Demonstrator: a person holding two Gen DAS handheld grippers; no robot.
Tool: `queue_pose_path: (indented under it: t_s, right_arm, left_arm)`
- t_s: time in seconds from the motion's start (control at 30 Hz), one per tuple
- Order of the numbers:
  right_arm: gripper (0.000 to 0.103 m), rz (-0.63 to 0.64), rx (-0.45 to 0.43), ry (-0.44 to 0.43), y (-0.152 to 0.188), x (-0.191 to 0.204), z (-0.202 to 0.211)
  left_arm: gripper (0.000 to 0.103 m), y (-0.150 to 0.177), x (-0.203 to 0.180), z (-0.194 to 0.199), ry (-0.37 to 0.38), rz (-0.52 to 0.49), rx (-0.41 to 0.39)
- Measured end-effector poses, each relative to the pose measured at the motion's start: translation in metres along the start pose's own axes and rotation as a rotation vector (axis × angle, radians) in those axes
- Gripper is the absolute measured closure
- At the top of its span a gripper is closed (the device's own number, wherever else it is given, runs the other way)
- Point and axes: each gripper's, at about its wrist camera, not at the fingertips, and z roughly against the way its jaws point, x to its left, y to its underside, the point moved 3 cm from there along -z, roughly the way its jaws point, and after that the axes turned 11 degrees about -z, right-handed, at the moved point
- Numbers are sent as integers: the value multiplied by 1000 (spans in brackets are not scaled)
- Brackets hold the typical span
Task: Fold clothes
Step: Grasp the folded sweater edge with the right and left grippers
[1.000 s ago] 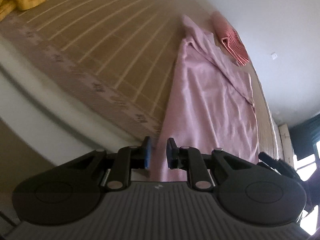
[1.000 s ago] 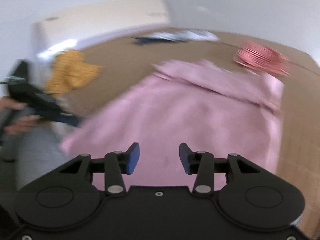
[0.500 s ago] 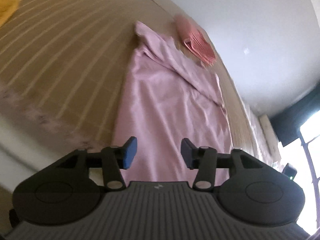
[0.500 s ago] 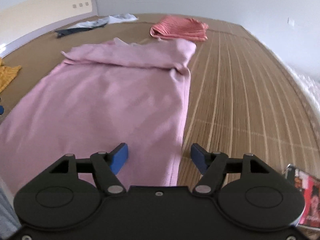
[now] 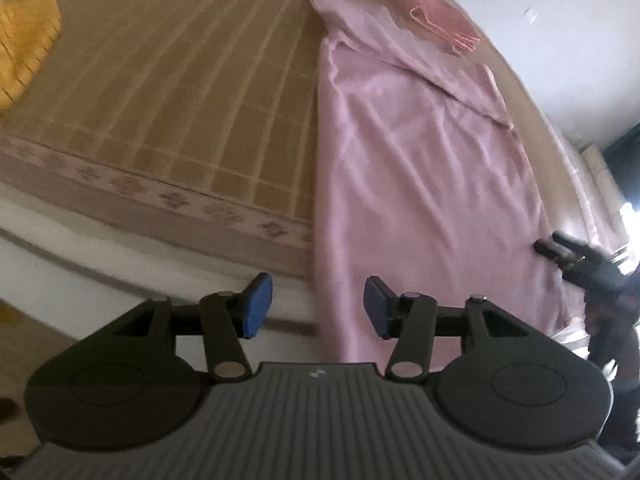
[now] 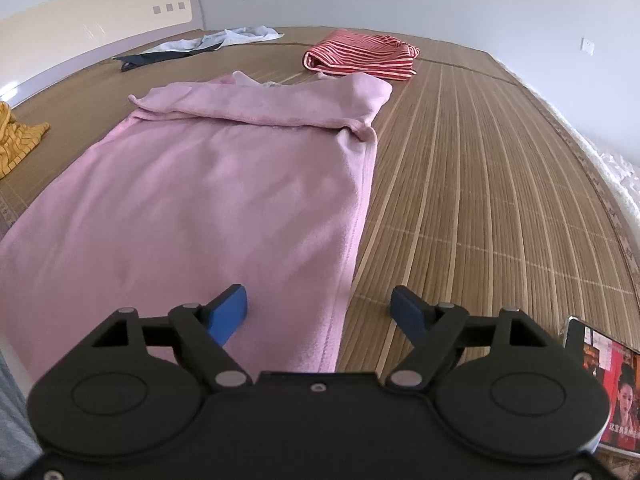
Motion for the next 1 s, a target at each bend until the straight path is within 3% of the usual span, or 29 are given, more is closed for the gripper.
queue_pose_path:
  t_s: [0.07, 0.1, 0.2, 0.47, 0.73, 0.83, 0.9, 1.0]
  right_arm:
    - [22, 4, 4, -4, 0, 1, 0]
    - [22, 5, 7, -8, 0, 2, 0]
    - [23, 1, 16, -38, -2, 0, 3]
    - [28, -112, 53, -187, 2, -17, 37]
    - [38, -88, 119, -135, 25, -20, 56]
    - [43, -78, 128, -134, 31, -17, 63]
    - [54, -39, 133, -128, 35, -10, 64]
    - [65, 32, 131, -99, 40, 1, 64]
  left_arm:
    - [42, 6, 5, 9, 120, 86, -22]
    - [40, 8, 4, 10, 134, 91, -19]
    - [30, 11, -3, 6, 86, 59, 26]
    - [29, 15, -11, -19, 21, 38, 93]
    - [31, 14, -23, -29, 3, -22, 87]
    - [36, 14, -29, -32, -15, -63, 86]
    - [50, 14, -33, -33, -24, -89, 85]
    - [55, 17, -36, -32, -46, -116, 79]
